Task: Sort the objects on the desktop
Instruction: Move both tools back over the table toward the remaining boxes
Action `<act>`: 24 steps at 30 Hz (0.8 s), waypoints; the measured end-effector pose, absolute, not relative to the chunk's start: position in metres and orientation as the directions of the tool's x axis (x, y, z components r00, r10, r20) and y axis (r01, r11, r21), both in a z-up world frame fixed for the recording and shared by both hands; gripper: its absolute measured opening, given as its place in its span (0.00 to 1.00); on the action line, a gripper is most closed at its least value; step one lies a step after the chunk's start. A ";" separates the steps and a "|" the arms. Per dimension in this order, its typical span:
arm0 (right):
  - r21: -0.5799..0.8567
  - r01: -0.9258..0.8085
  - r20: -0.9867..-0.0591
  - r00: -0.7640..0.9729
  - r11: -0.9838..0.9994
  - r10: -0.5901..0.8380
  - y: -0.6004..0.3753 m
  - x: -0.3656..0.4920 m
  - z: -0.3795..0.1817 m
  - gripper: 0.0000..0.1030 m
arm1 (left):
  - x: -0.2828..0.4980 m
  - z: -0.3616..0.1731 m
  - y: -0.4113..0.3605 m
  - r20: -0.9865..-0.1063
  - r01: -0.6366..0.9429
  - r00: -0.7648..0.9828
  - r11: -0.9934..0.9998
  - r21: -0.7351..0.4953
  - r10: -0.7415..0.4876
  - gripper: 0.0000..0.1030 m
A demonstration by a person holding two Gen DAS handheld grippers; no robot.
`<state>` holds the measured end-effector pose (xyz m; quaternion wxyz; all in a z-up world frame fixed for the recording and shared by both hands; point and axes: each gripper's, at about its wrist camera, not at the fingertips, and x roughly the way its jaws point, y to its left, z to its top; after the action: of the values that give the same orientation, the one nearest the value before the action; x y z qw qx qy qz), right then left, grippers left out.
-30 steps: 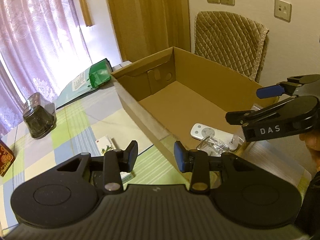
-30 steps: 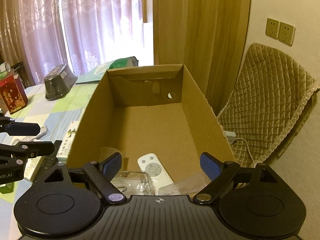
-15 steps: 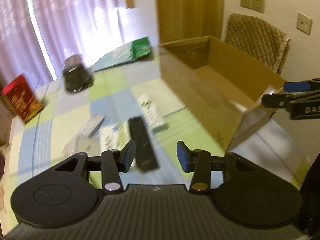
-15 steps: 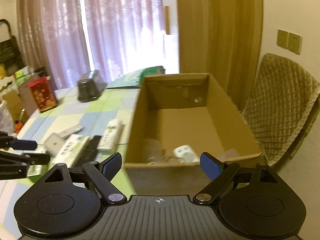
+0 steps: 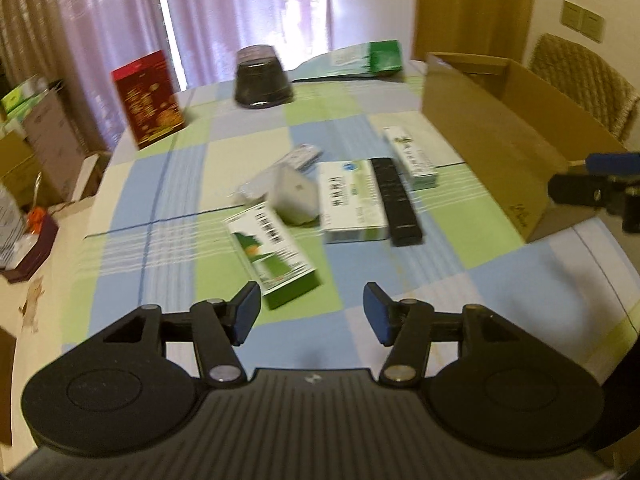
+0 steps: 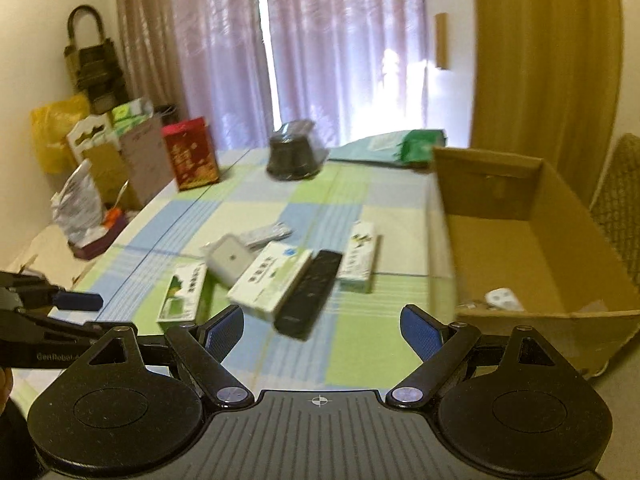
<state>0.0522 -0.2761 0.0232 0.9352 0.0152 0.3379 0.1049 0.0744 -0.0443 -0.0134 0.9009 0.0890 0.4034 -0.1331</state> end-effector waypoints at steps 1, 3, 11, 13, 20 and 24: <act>0.097 -0.193 -0.634 0.744 0.976 0.210 -0.272 0.054 0.020 0.85 | 0.076 -0.014 -0.040 -0.750 0.301 0.641 0.952 0.051 -0.162 0.54; 0.093 -0.206 -0.644 0.734 0.974 0.217 -0.264 0.059 0.014 0.85 | 0.080 -0.017 -0.034 -0.751 0.282 0.642 0.958 0.045 -0.154 0.56; 0.087 -0.206 -0.687 0.696 0.975 0.209 -0.250 0.088 -0.015 0.85 | 0.113 -0.042 -0.033 -0.773 0.239 0.621 0.971 0.025 -0.133 0.66; 0.086 -0.201 -0.698 0.687 0.976 0.203 -0.250 0.097 -0.023 0.85 | 0.122 -0.050 -0.035 -0.778 0.234 0.614 0.972 0.019 -0.132 0.67; 0.104 -0.172 -0.736 0.650 0.980 0.192 -0.246 0.128 -0.054 0.85 | 0.152 -0.077 -0.041 -0.791 0.217 0.599 0.976 0.010 -0.125 0.67; 0.102 -0.169 -0.747 0.637 0.980 0.188 -0.241 0.142 -0.068 0.85 | 0.167 -0.093 -0.041 -0.799 0.208 0.588 0.978 0.006 -0.121 0.68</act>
<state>0.1421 -0.2406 -0.0685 0.9048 0.0111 0.4142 0.0988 0.1668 -0.0410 -0.0926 0.8898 0.0493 0.4441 -0.0925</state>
